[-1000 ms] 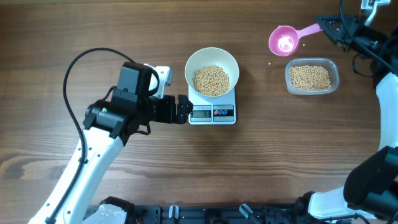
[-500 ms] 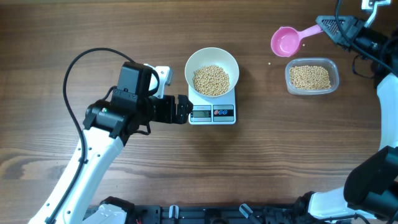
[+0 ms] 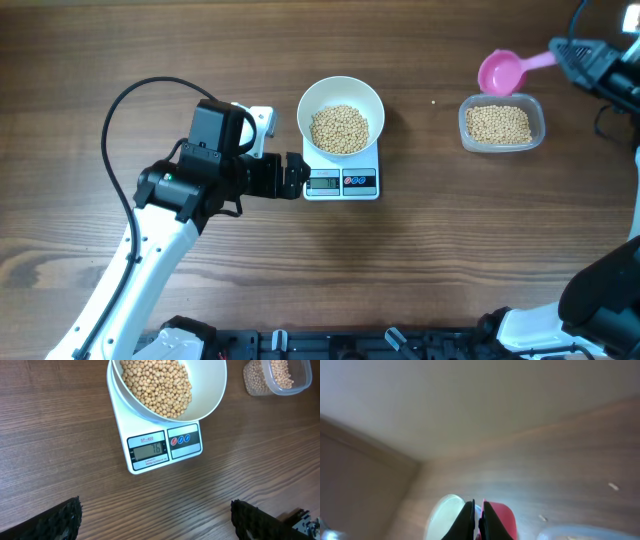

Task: Scoop item into bowl and weigh 150g on scale
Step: 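Lower the pink scoop into the soybean tub with the right gripper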

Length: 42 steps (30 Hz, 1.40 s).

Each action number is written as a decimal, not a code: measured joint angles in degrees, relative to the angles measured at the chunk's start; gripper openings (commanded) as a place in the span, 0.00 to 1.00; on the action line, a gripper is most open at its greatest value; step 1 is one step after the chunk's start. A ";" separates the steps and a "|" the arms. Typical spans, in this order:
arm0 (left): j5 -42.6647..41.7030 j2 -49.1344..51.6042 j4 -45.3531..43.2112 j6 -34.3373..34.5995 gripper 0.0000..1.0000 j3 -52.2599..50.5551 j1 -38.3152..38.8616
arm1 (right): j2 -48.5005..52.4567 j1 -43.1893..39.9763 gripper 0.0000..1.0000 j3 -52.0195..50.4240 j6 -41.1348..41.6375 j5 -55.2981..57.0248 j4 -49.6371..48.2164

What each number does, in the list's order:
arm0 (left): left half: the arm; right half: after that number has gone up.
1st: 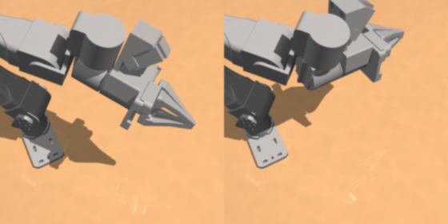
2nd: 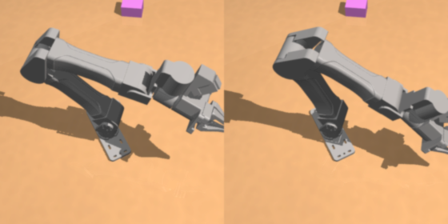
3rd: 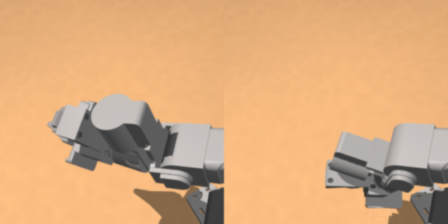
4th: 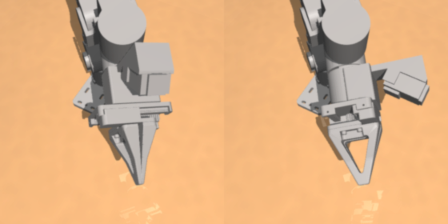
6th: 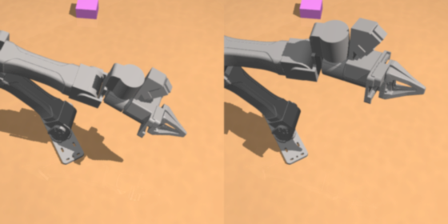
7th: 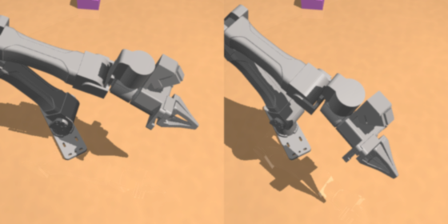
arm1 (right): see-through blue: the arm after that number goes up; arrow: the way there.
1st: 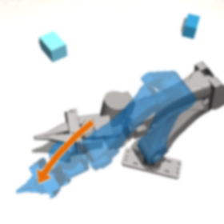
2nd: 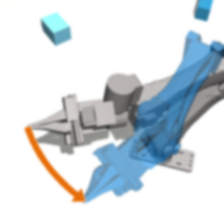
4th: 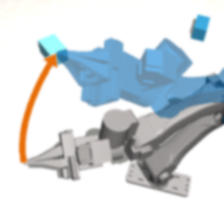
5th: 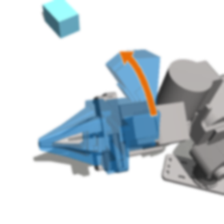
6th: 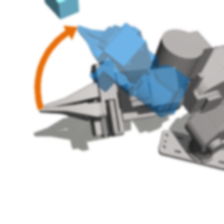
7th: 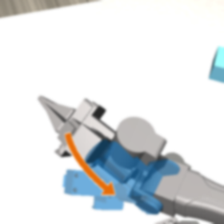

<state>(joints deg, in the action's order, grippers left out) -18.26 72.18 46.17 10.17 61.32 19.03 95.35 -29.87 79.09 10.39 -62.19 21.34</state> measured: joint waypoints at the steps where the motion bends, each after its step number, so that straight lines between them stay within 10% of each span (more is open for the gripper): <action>1: -0.02 0.00 0.04 0.02 1.00 0.00 0.00 | 0.00 0.09 0.04 0.00 -2.95 2.10 2.40; 13: -0.02 0.00 0.02 0.00 1.00 0.00 0.00 | 0.00 0.44 0.04 0.00 -24.15 18.88 6.56; 42: -0.02 0.00 0.02 0.00 1.00 0.00 0.00 | 2.32 11.85 0.04 0.00 -36.24 37.22 12.50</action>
<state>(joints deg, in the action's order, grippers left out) -18.28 72.18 46.19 10.17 61.32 19.03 97.67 -18.02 79.09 -25.85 -24.97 33.85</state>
